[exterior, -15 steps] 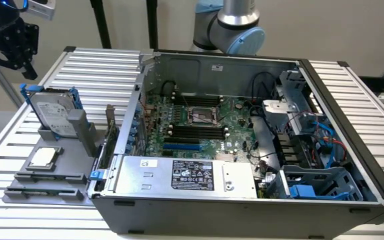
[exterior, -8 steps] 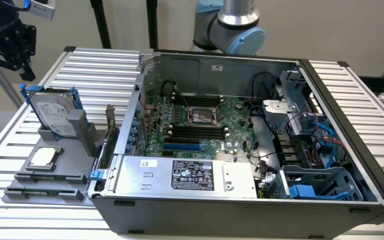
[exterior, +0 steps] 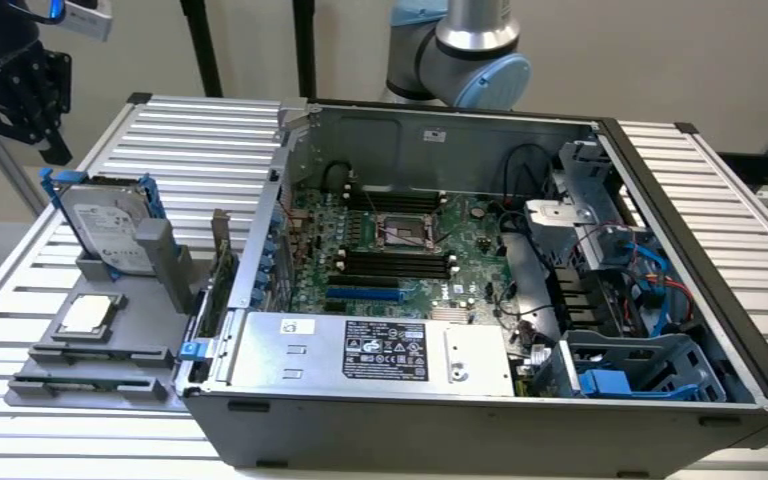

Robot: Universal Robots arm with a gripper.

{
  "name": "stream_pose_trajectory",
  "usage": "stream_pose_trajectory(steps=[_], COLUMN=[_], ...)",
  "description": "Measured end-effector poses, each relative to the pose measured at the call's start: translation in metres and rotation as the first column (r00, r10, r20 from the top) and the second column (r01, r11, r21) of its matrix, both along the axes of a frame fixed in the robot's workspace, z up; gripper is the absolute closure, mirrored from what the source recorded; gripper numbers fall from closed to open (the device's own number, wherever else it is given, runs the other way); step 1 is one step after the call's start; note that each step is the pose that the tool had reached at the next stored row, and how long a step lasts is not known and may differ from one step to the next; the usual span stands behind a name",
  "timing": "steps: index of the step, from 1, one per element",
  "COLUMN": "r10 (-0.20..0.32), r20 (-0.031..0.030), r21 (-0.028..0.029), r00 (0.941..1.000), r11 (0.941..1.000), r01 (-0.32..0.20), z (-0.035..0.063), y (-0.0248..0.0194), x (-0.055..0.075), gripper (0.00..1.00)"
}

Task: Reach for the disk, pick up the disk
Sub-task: 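Pick up the disk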

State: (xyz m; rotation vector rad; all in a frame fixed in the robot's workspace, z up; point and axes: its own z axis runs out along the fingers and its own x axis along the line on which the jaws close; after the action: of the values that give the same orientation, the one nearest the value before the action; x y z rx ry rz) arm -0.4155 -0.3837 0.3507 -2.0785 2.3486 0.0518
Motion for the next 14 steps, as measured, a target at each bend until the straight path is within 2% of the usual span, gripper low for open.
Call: stream_pose_trajectory(steps=[4, 6, 7, 10, 13, 14], r10=[0.001, 0.001, 0.001, 0.001, 0.001, 0.002], r20=[0.0001, 0.0000, -0.0001, -0.0001, 0.0001, 0.0000], r21=[0.0000, -0.0001, -0.0001, -0.0001, 0.0000, 0.0000], r00=[1.0000, 1.0000, 1.0000, 1.0000, 1.0000, 1.0000], r11=[1.0000, 1.0000, 1.0000, 1.0000, 1.0000, 1.0000], r01=[-0.001, -0.001, -0.001, -0.001, -0.001, -0.002], z=[0.0000, 0.0000, 0.0001, -0.0001, -0.0011, -0.0018], y=[-0.0003, -0.0004, -0.0004, -0.0004, -0.0004, -0.0004], x=[0.0013, 0.0014, 0.0014, 0.0014, 0.0014, 0.0014], gripper=[0.88, 0.76, 0.76, 0.58, 0.53, 0.46])
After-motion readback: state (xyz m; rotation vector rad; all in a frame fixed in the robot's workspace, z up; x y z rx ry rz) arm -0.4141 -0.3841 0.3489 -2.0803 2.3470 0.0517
